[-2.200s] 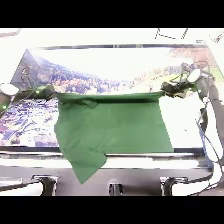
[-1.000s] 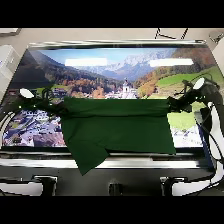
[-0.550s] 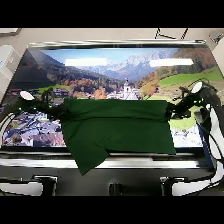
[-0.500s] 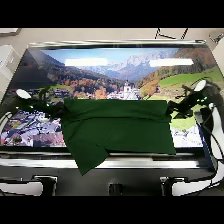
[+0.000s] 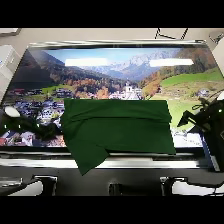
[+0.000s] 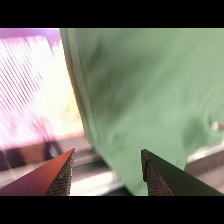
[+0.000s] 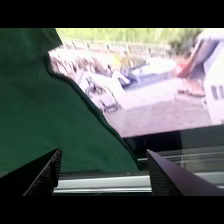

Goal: Fold the clothes and pants, and hang the long-sleeved shirts on hangers.

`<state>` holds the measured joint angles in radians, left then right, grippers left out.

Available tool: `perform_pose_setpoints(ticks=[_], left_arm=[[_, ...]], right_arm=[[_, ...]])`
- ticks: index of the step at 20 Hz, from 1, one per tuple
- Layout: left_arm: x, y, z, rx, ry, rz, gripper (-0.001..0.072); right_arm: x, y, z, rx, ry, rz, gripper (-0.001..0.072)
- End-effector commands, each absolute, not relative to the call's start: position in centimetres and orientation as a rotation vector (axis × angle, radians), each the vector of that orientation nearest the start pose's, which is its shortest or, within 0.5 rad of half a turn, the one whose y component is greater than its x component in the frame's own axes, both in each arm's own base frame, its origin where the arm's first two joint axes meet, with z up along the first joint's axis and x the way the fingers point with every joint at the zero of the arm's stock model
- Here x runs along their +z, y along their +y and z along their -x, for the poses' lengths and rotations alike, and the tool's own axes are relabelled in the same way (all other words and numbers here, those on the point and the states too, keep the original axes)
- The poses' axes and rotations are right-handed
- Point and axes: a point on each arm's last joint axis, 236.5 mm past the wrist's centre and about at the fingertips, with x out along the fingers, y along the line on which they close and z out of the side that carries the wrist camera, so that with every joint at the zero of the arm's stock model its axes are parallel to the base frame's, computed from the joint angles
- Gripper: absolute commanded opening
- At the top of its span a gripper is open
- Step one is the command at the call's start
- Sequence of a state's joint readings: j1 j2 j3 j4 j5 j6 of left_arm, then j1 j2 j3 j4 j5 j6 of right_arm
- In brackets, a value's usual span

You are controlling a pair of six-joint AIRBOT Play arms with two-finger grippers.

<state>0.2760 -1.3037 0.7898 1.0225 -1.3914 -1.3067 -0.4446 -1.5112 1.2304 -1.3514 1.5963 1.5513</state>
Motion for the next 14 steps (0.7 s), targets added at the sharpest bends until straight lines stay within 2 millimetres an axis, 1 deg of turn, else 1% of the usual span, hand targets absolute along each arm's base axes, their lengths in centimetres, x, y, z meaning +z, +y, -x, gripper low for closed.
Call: perform_pose_setpoints(ticks=[1, 2, 3, 5, 7, 10, 11, 12, 13, 14], left_arm=[[-9.3, -8.1, -18.4, -0.355, 1.748, 0.677, 0.0457], [-9.7, -8.6, -17.8, -0.357, 1.752, 0.688, 0.0457], [-10.1, -9.3, -17.7, -0.366, 1.743, 0.703, 0.0456], [-10.5, -10.9, -18.2, -0.384, 1.703, 0.73, 0.0439], [-11.1, -11.9, -18.9, -0.375, 1.669, 0.727, 0.0439], [-11.8, -12.9, -19.1, -0.344, 1.678, 0.715, 0.0438], [-11.9, -13.2, -18.8, -0.344, 1.692, 0.708, 0.0349], [-12.0, -13.4, -18.7, -0.352, 1.697, 0.7, 0.0147], [-11.9, -13.4, -18.6, -0.355, 1.697, 0.699, 0.0024], [-11.7, -13.4, -18.6, -0.36, 1.697, 0.697, 0.0023]], right_arm=[[-5.3, -7.3, -26.6, -0.126, 1.806, -0.611, 0.063], [-5.3, -7.3, -26.7, -0.125, 1.804, -0.613, 0.063], [-5.2, -7.2, -26.7, -0.123, 1.799, -0.615, 0.0629], [-5.0, -7.0, -26.6, -0.117, 1.803, -0.621, 0.0629], [-4.9, -6.8, -26.0, -0.103, 1.828, -0.62, 0.0629], [-5.9, -6.2, -24.8, -0.104, 1.861, -0.632, 0.063], [-6.3, -6.0, -24.4, -0.103, 1.875, -0.637, 0.063], [-6.6, -5.9, -23.9, -0.1, 1.888, -0.636, 0.063], [-6.9, -5.8, -23.5, -0.091, 1.898, -0.63, 0.0629], [-7.2, -5.7, -23.2, -0.09, 1.906, -0.629, 0.0629]])
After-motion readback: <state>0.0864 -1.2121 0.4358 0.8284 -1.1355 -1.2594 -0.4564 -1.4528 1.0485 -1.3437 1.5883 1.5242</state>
